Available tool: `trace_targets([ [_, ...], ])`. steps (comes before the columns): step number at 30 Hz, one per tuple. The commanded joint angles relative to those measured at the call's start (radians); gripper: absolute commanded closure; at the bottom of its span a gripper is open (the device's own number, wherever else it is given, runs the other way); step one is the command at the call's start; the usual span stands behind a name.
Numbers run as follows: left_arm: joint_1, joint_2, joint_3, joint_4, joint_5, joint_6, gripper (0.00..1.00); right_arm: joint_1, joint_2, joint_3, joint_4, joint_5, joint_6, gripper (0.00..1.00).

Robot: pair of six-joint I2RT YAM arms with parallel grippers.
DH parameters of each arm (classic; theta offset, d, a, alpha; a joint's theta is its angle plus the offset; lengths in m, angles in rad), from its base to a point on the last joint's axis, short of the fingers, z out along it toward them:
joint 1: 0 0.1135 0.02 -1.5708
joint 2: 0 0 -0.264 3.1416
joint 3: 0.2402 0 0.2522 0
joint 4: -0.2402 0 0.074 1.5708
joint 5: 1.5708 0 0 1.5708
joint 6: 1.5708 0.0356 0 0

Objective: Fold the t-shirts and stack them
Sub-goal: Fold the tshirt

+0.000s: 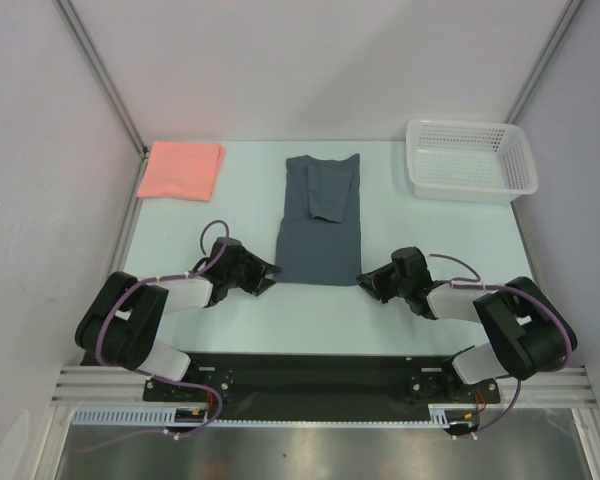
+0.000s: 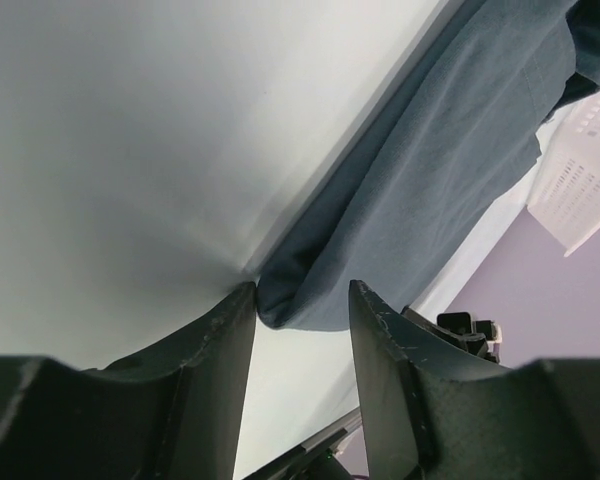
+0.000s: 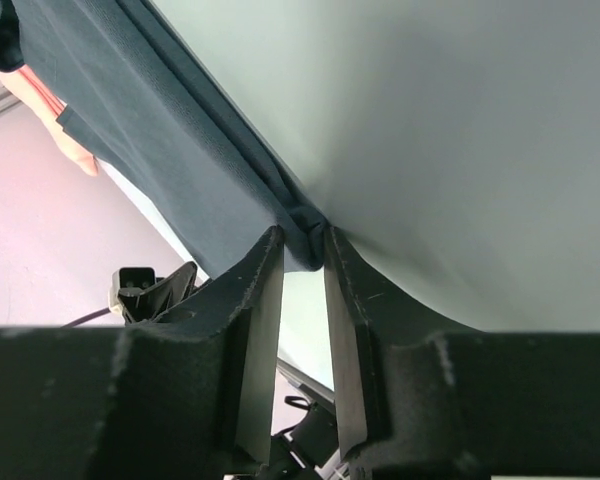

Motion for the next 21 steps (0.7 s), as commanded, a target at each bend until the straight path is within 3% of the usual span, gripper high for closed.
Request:
trace_targets([
  [1,-0.003,0.037,0.007,-0.043,-0.028,0.008,0.53,0.003,0.027,-0.002,-0.077,0.035,-0.033,0.73],
  [5,0.003,0.055,0.019,-0.039,-0.026,0.017,0.57,-0.004,0.033,0.0,-0.072,0.028,-0.044,0.74],
  [10,0.014,0.064,0.026,-0.028,-0.025,0.032,0.74,-0.015,0.045,0.01,-0.066,0.012,-0.076,0.77],
  [11,0.019,0.067,0.027,-0.031,-0.023,0.037,0.81,-0.021,0.057,0.015,-0.055,-0.007,-0.107,0.81],
  [12,0.022,0.069,0.029,-0.032,-0.02,0.043,0.85,-0.026,0.066,0.023,-0.051,-0.023,-0.127,0.93],
  [14,0.023,0.07,0.036,-0.048,-0.011,0.063,0.99,-0.039,0.1,0.055,-0.044,-0.073,-0.166,0.99],
  [21,0.02,-0.024,0.001,-0.14,-0.017,0.16,1.0,-0.04,0.032,0.064,-0.107,-0.133,-0.299,1.0],
])
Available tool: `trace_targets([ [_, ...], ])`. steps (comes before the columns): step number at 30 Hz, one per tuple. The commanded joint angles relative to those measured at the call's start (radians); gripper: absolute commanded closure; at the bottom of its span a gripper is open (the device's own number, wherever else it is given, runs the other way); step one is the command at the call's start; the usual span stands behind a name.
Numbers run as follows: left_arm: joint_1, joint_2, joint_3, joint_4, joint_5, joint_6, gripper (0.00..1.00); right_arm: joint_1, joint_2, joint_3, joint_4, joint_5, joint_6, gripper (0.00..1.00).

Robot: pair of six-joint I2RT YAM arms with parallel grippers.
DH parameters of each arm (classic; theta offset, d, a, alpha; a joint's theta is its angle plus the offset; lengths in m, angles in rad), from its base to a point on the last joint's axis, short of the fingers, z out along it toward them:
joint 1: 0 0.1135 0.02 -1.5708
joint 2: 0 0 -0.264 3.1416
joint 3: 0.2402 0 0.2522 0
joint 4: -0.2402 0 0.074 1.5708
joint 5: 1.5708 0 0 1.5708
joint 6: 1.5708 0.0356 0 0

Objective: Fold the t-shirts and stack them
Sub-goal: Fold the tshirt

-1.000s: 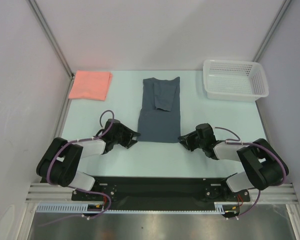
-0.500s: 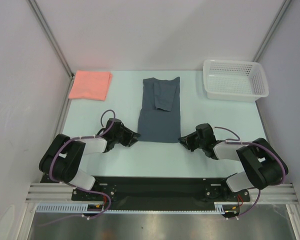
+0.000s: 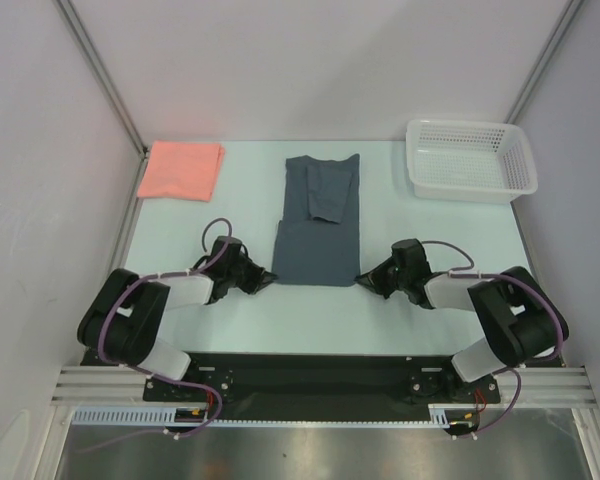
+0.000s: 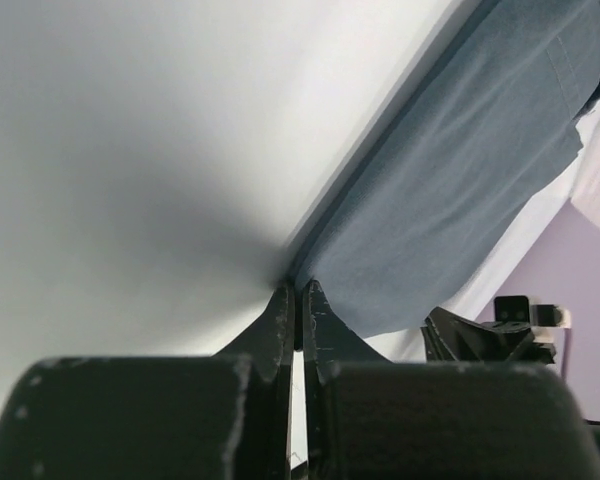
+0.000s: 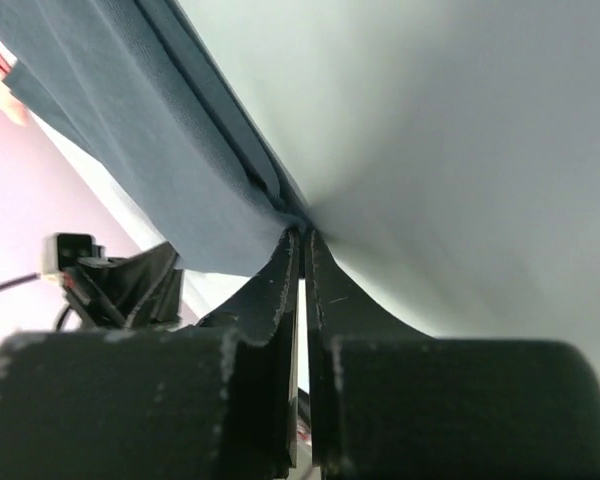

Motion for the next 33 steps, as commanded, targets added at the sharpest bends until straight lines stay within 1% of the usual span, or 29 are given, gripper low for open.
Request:
trace_targets([
  [1,0.006,-0.08,-0.041,-0.114,-0.024,0.089,1.0,0.003,-0.064,-0.019,-0.106,-0.022,-0.1,1.0],
  [6,-0.022,-0.206,-0.163,-0.143,-0.026,0.064,1.0,0.052,-0.242,-0.117,-0.19,-0.023,-0.1,1.0],
  [7,-0.032,-0.243,-0.173,-0.152,-0.029,0.056,1.0,0.058,-0.318,-0.135,-0.219,-0.02,-0.092,1.0],
  [9,-0.065,-0.284,-0.193,-0.209,-0.038,0.044,1.0,0.089,-0.399,-0.186,-0.251,-0.014,-0.083,1.0],
  [10,-0.075,-0.33,-0.2,-0.222,-0.044,0.037,1.0,0.102,-0.477,-0.198,-0.32,-0.005,-0.077,1.0],
  [12,-0.118,-0.384,-0.225,-0.265,-0.059,0.019,1.0,0.125,-0.573,-0.244,-0.369,0.004,-0.048,1.0],
  [13,-0.135,-0.422,-0.233,-0.285,-0.079,-0.007,1.0,0.15,-0.617,-0.261,-0.43,0.009,-0.037,1.0],
  [14,-0.164,-0.488,-0.251,-0.328,-0.088,-0.021,1.0,0.162,-0.715,-0.273,-0.464,0.01,-0.017,1.0],
  [15,-0.178,-0.532,-0.262,-0.35,-0.096,-0.051,1.0,0.179,-0.761,-0.284,-0.501,0.012,-0.006,1.0],
  [16,-0.193,-0.572,-0.269,-0.377,-0.107,-0.07,1.0,0.194,-0.818,-0.305,-0.576,0.022,0.001,1.0],
  [17,-0.233,-0.659,-0.277,-0.435,-0.133,-0.087,1.0,0.234,-0.911,-0.312,-0.619,0.033,0.015,1.0],
  [19,-0.276,-0.74,-0.296,-0.491,-0.162,-0.143,1.0,0.273,-1.007,-0.33,-0.729,0.059,0.055,1.0],
  [20,-0.32,-0.78,-0.297,-0.556,-0.188,-0.159,1.0,0.312,-1.082,-0.336,-0.761,0.067,0.064,1.0],
  [21,-0.341,-0.832,-0.29,-0.581,-0.2,-0.18,1.0,0.328,-1.11,-0.338,-0.788,0.073,0.084,1.0],
  [22,-0.359,-0.852,-0.283,-0.604,-0.2,-0.185,1.0,0.346,-1.131,-0.335,-0.834,0.085,0.087,1.0],
  [23,-0.387,-0.863,-0.262,-0.652,-0.24,-0.188,1.0,0.371,-1.148,-0.33,-0.85,0.092,0.087,1.0],
  [24,-0.394,-0.866,-0.25,-0.667,-0.243,-0.19,1.0,0.377,-1.161,-0.324,-0.859,0.093,0.084,1.0],
  [26,-0.404,-0.849,-0.214,-0.69,-0.245,-0.148,0.99,0.38,-1.15,-0.283,-0.879,0.099,0.051,1.0],
  [28,-0.405,-0.785,-0.129,-0.713,-0.265,-0.083,1.0,0.373,-1.096,-0.226,-0.902,0.134,-0.004,1.0],
  [29,-0.405,-0.753,-0.054,-0.721,-0.272,-0.056,1.0,0.363,-1.069,-0.165,-0.902,0.142,-0.031,1.0],
  [30,-0.404,-0.719,-0.011,-0.732,-0.294,-0.012,1.0,0.325,-0.991,-0.134,-0.884,0.139,-0.06,1.0],
  [31,-0.399,-0.647,0.029,-0.738,-0.302,0.013,1.0,0.293,-0.951,-0.103,-0.874,0.121,-0.101,1.0],
  [32,-0.378,-0.616,0.107,-0.736,-0.302,0.04,1.0,0.261,-0.9,-0.067,-0.865,0.104,-0.173,1.0],
  [33,-0.358,-0.585,0.143,-0.729,-0.296,0.094,1.0,0.22,-0.859,-0.006,-0.841,0.08,-0.218,1.0],
])
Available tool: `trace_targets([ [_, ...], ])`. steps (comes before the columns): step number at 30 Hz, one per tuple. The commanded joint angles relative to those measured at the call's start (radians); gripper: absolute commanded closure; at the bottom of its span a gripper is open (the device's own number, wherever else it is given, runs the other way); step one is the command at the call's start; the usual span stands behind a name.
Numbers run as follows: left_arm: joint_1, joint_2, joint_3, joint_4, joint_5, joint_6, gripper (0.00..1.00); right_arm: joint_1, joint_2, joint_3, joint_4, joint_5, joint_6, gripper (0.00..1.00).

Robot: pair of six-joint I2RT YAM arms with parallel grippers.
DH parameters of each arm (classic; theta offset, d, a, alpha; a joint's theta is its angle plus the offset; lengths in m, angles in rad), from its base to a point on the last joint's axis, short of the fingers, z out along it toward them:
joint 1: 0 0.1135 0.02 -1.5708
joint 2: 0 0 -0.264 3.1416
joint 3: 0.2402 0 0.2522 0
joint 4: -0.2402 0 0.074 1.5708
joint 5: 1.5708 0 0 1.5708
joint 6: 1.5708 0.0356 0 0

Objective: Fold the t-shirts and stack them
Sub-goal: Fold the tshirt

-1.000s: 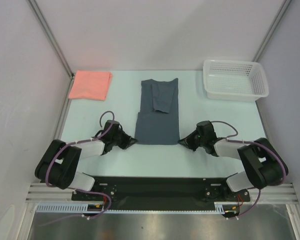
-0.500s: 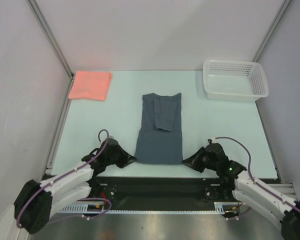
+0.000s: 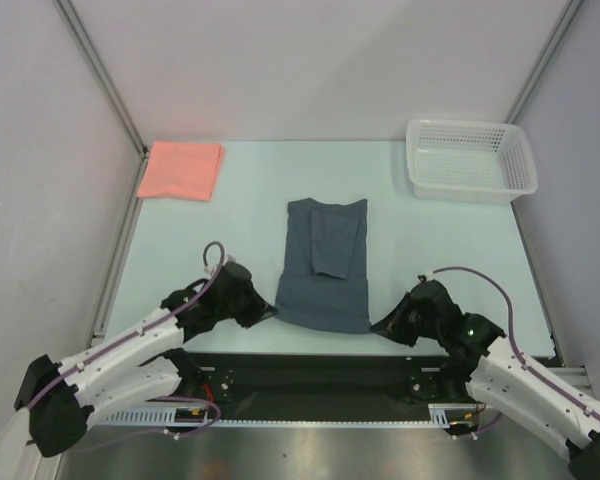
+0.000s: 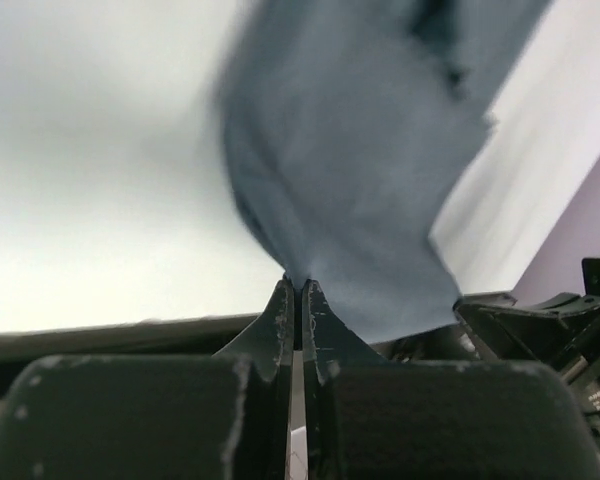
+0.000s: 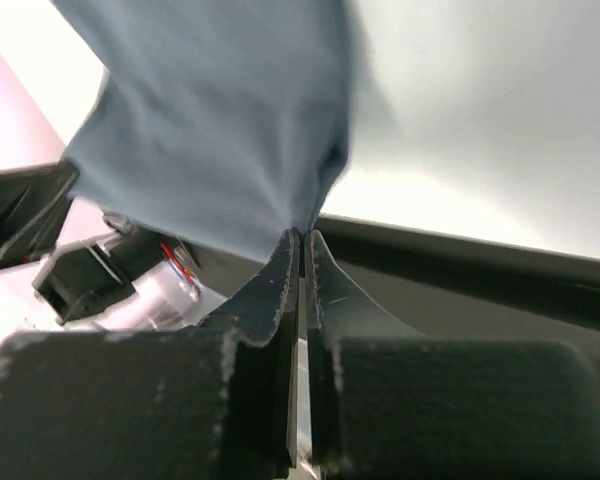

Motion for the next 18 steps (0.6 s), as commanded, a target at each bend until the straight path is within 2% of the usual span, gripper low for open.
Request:
trace_targets([
  [1,0.06,0.134,0.18,-0.008,-0.059,0.172,1.0,-0.176,0.175,0.171,0.009,-0.048,-0.203,1.0],
  [3,0.151,0.204,0.266,0.018,-0.019,0.25,1.0,-0.279,0.261,0.234,0.093,-0.158,-0.283,1.0],
  [4,0.22,0.28,0.292,0.044,0.04,0.272,1.0,-0.356,0.376,0.253,0.127,-0.194,-0.293,1.0],
  [6,0.274,0.372,0.37,0.081,0.091,0.33,1.0,-0.402,0.503,0.306,0.222,-0.263,-0.324,1.0],
  [7,0.322,0.418,0.402,0.105,0.151,0.346,1.0,-0.419,0.566,0.389,0.233,-0.271,-0.341,1.0],
  [8,0.339,0.527,0.475,0.109,0.171,0.361,1.0,-0.425,0.687,0.443,0.241,-0.276,-0.359,1.0],
  [10,0.365,0.633,0.563,0.107,0.214,0.409,1.0,-0.436,0.792,0.591,0.261,-0.299,-0.393,1.0],
  [11,0.385,0.679,0.653,0.099,0.251,0.421,1.0,-0.448,0.896,0.641,0.258,-0.309,-0.401,1.0],
  [12,0.394,0.769,0.698,0.093,0.268,0.439,1.0,-0.456,0.938,0.69,0.232,-0.32,-0.424,1.0],
  [14,0.413,0.836,0.816,0.07,0.297,0.45,1.0,-0.474,1.021,0.844,0.195,-0.328,-0.445,1.0],
  [18,0.433,0.954,0.964,0.056,0.32,0.465,1.0,-0.508,1.154,1.008,0.117,-0.339,-0.479,1.0],
])
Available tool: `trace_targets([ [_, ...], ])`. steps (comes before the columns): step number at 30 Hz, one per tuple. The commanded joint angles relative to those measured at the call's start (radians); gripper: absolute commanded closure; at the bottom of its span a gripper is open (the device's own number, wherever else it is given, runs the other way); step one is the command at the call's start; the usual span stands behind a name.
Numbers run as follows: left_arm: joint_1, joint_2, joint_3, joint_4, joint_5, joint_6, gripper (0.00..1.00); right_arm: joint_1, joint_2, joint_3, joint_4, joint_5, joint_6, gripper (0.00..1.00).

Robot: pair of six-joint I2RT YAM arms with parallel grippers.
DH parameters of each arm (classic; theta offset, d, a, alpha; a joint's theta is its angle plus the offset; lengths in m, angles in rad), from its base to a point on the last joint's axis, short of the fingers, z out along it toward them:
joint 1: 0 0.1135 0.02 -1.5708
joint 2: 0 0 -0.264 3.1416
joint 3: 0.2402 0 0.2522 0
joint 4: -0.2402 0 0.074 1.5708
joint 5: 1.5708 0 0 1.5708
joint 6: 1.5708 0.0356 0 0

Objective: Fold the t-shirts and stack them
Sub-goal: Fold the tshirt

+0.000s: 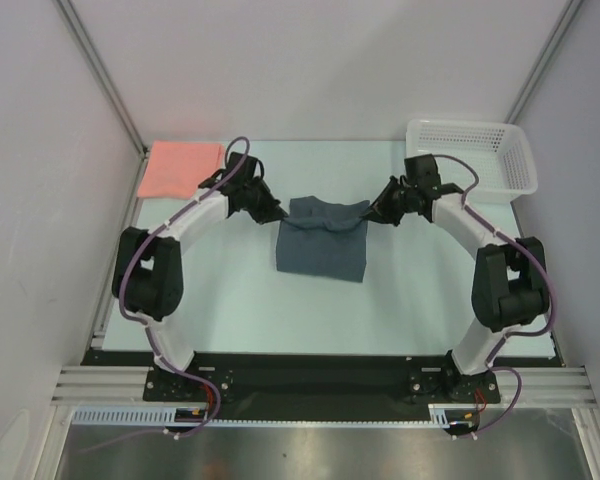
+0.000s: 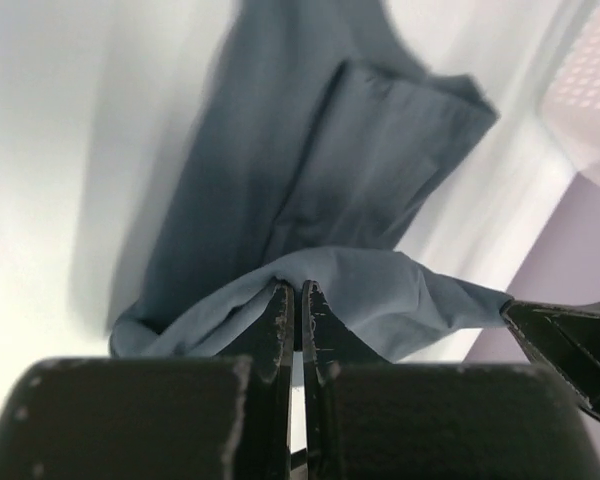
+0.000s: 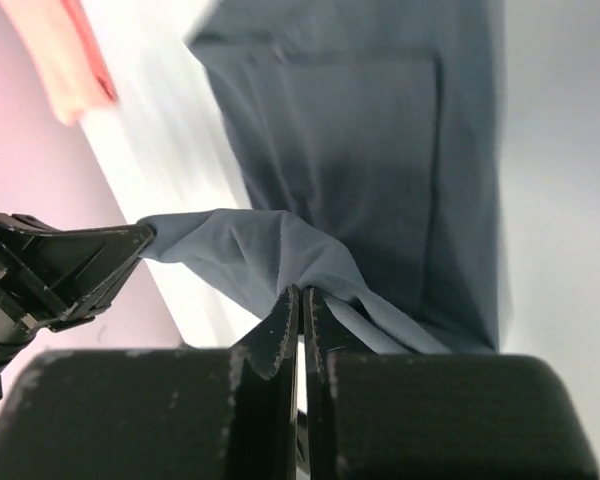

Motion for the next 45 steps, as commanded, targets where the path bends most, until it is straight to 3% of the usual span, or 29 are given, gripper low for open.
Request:
trace_targets([
  [1,0.021,0.051,0.153,-0.01,0.072,0.063,0.99,-0.034,0.053,0.124,-0.053,-0.043,-0.066,1.0],
  [14,0.062,0.312,0.43,-0.002,0.155,0.037,1.0,-0.114,0.3,0.31,-0.036,-0.135,-0.066,1.0],
  [26,0.087,0.4,0.487,0.023,0.158,-0.002,1.0,-0.137,0.409,0.413,-0.061,-0.141,-0.113,1.0],
  [29,0.088,0.442,0.551,-0.032,0.134,0.02,1.0,-0.139,0.447,0.445,-0.074,-0.123,-0.135,0.96],
  [30,0.088,0.452,0.567,-0.058,0.105,0.027,0.89,-0.14,0.458,0.481,-0.081,-0.115,-0.141,0.94],
  [33,0.093,0.522,0.679,-0.123,0.109,0.067,0.61,-0.139,0.507,0.611,-0.159,-0.053,-0.185,0.75],
  [34,0.094,0.554,0.737,-0.163,0.106,0.09,0.56,-0.135,0.532,0.665,-0.197,-0.013,-0.216,0.67],
  [35,0.094,0.608,0.901,-0.227,0.071,0.168,0.5,-0.137,0.541,0.711,-0.284,0.057,-0.245,0.63],
  [36,0.094,0.633,0.993,-0.367,0.028,0.217,0.44,-0.139,0.547,0.751,-0.321,0.079,-0.295,0.59],
  [38,0.088,0.612,1.145,-0.475,-0.13,0.356,0.42,-0.122,0.515,0.818,-0.395,0.154,-0.344,0.47],
  [40,0.079,0.515,1.049,-0.441,-0.153,0.404,0.42,-0.097,0.455,0.772,-0.415,0.208,-0.441,0.39],
  [41,0.074,0.443,0.862,-0.381,-0.132,0.434,0.43,-0.058,0.391,0.732,-0.407,0.248,-0.463,0.39],
  [42,0.056,0.327,0.767,-0.256,-0.107,0.444,0.46,-0.044,0.362,0.689,-0.394,0.239,-0.473,0.39],
  [44,0.036,0.219,0.497,-0.107,0.01,0.455,0.49,-0.008,0.273,0.499,-0.244,0.111,-0.455,0.45],
  [45,0.024,0.149,0.416,0.059,0.07,0.442,0.52,0.001,0.254,0.438,-0.182,0.075,-0.434,0.48],
])
